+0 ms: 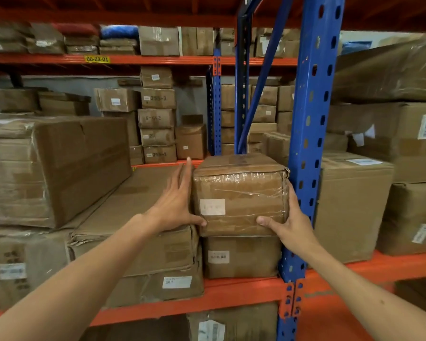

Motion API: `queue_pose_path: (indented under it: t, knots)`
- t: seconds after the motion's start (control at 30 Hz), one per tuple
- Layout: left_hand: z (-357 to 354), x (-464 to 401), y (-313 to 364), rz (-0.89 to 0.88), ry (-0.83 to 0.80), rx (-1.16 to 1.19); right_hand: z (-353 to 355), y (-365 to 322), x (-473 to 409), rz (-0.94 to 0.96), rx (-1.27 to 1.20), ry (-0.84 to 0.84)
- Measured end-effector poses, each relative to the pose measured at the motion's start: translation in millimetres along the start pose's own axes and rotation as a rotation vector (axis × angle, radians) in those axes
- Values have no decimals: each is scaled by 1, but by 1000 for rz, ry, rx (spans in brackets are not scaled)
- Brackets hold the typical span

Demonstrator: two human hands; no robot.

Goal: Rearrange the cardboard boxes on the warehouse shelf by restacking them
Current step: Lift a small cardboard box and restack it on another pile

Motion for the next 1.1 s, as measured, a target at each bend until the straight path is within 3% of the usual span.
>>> queue_pose_path:
  t: [0.07,0.17,0.23,0.3,0.43,0.7,1.1]
  knots:
    - [-6,4,3,18,-38,64,5,-8,1,-6,234,56]
    - [-14,1,21,-73,-105,-19,3,-25,8,56,638,125]
    - [-17,-3,22,-78,-136,-59,0,-48,12,272,777,201]
    - [-18,-7,16,-43,-151,-52,-6,-58,7,413,899,167]
    - [-21,-15,10,15,-148,14,-12,-45,-12,405,1033,92]
    - [-34,-19,20,41,-40,131,-16,-29,-30,435,1160,190]
    - [-20,-5,25,6,-68,-91,-9,-55,-28,705,894,194]
Point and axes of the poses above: each hand's wrist, its own x-axis away from the middle knuckle, its own z-axis out of the back of the hand, y = z × x, the point moved 8 cm from there along -x, towards the middle knuckle, and after that the axes turned 5 degrees about -z, right-handed, at the moved point
